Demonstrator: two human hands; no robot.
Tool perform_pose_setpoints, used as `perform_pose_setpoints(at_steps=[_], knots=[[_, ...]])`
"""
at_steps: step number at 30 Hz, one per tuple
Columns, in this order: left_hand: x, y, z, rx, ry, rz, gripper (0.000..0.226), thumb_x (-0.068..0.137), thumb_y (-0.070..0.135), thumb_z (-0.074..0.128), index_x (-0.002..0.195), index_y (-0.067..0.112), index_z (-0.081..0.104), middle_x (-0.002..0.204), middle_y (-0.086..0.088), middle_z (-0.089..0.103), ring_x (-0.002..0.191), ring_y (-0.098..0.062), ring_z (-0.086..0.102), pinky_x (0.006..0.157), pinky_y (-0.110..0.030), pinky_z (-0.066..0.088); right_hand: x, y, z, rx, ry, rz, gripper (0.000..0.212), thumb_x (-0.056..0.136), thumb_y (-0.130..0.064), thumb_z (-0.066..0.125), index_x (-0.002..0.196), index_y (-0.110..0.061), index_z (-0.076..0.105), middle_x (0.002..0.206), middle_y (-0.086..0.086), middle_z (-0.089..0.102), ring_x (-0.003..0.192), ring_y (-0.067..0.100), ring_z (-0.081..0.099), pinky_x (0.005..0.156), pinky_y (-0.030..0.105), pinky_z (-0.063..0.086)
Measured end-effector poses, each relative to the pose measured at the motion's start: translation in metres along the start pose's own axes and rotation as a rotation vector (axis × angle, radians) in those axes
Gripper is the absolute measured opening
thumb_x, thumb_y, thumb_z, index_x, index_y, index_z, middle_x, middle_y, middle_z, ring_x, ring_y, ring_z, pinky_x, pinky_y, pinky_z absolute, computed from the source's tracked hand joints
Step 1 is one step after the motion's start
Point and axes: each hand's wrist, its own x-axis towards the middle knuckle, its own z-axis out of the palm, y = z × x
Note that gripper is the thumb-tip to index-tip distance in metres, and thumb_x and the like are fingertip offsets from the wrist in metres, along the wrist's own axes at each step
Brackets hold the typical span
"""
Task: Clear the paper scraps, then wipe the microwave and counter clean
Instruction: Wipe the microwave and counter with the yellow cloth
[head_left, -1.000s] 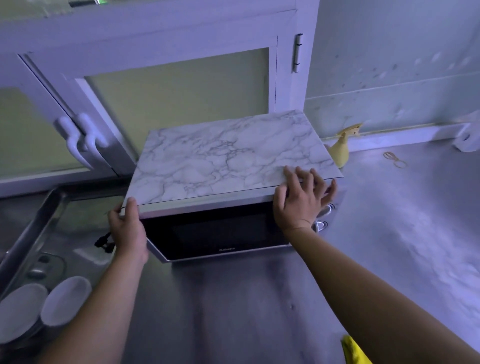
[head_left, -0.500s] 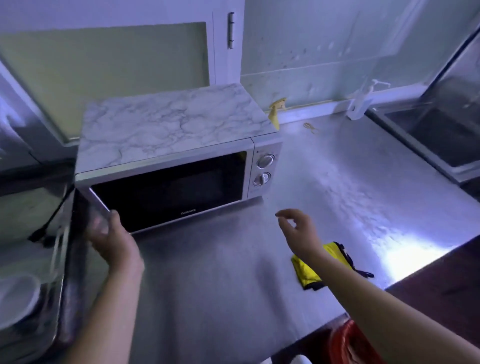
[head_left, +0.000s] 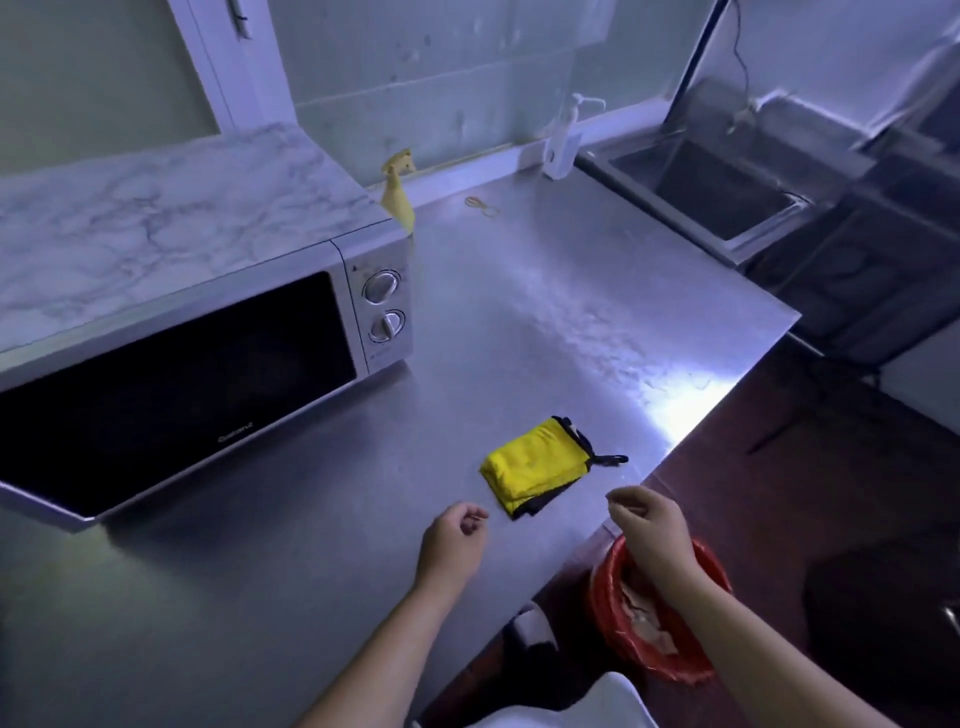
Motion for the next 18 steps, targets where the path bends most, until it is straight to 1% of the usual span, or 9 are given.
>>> perform_pose_setpoints(at_steps=[2,3,5,7,9,11,14,16,18], knots=[[0.009,0.012,0.012,0.08,-0.027,0.012,0.013,0.085,0.016,0.066,0.087,0.029,0.064,0.08,0.009,0.066,0.081,-0.018,0.065,0.07,-0.024,0.05,0.02,0.006,0.0,-0.124,-0.046,-0.04,0.023,0.088,-0.008,0.068,0.109,-0.017,0.071,0.113,0.005,0.07,0.099,0.018,0.065,0.084,0.033,0.052],[0.014,0.017,0.018,0.111,-0.027,0.022,0.016,0.084,0.016,0.067,0.094,0.028,0.064,0.082,0.009,0.065,0.084,-0.019,0.065,0.073,-0.027,0.051,0.032,0.009,0.001,-0.226,-0.079,-0.095,0.03,0.087,-0.01,0.069,0.117,-0.016,0.069,0.121,0.005,0.066,0.108,0.02,0.061,0.092,0.036,0.049],[0.024,0.026,0.026,0.197,-0.015,0.053,0.034,0.083,0.016,0.068,0.115,0.027,0.062,0.095,0.005,0.064,0.092,-0.022,0.064,0.081,-0.031,0.053,0.056,0.011,0.003,-0.456,-0.176,-0.244,0.045,0.087,-0.018,0.07,0.131,-0.019,0.062,0.135,0.003,0.056,0.124,0.024,0.049,0.103,0.037,0.039],[0.032,0.033,0.035,0.358,0.005,0.082,0.053,0.084,0.017,0.066,0.135,0.027,0.053,0.114,-0.001,0.06,0.102,-0.024,0.061,0.087,-0.037,0.052,0.079,0.013,0.008,-0.692,-0.263,-0.384,0.053,0.09,-0.026,0.065,0.141,-0.026,0.052,0.145,0.0,0.045,0.136,0.025,0.036,0.11,0.037,0.027],[0.037,0.037,0.042,0.553,0.011,0.127,0.058,0.086,0.018,0.062,0.141,0.031,0.047,0.124,-0.001,0.053,0.11,-0.024,0.056,0.088,-0.038,0.05,0.1,0.018,0.014,-0.814,-0.324,-0.532,0.055,0.089,-0.025,0.062,0.142,-0.027,0.049,0.147,0.001,0.04,0.14,0.028,0.031,0.113,0.039,0.021],[0.041,0.041,0.047,0.678,0.02,0.164,0.055,0.086,0.019,0.063,0.138,0.031,0.051,0.124,0.002,0.051,0.113,-0.022,0.054,0.088,-0.036,0.049,0.12,0.02,0.016,-0.814,-0.368,-0.653,0.052,0.082,-0.016,0.064,0.134,-0.022,0.058,0.141,0.008,0.049,0.135,0.034,0.039,0.111,0.045,0.025],[0.042,0.048,0.052,0.67,0.115,0.191,0.039,0.085,0.02,0.071,0.123,0.024,0.066,0.113,0.003,0.058,0.11,-0.019,0.055,0.089,-0.033,0.047,0.144,0.025,0.015,-0.731,-0.395,-0.754,0.046,0.069,-0.004,0.074,0.114,-0.015,0.07,0.119,0.015,0.062,0.112,0.04,0.059,0.096,0.05,0.044],[0.041,0.054,0.054,0.578,0.23,0.208,0.029,0.082,0.017,0.077,0.111,0.02,0.074,0.101,0.006,0.059,0.103,-0.016,0.055,0.088,-0.031,0.048,0.156,0.026,0.014,-0.676,-0.448,-0.783,0.045,0.062,-0.005,0.077,0.106,-0.014,0.072,0.11,0.014,0.063,0.101,0.039,0.062,0.09,0.047,0.047],[0.042,0.062,0.055,0.496,0.328,0.213,0.025,0.079,0.014,0.081,0.104,0.018,0.077,0.098,0.008,0.055,0.1,-0.015,0.053,0.091,-0.019,0.043,0.167,0.026,0.013,-0.596,-0.53,-0.743,0.04,0.067,-0.006,0.071,0.107,-0.013,0.071,0.113,0.012,0.061,0.1,0.035,0.059,0.089,0.04,0.042]])
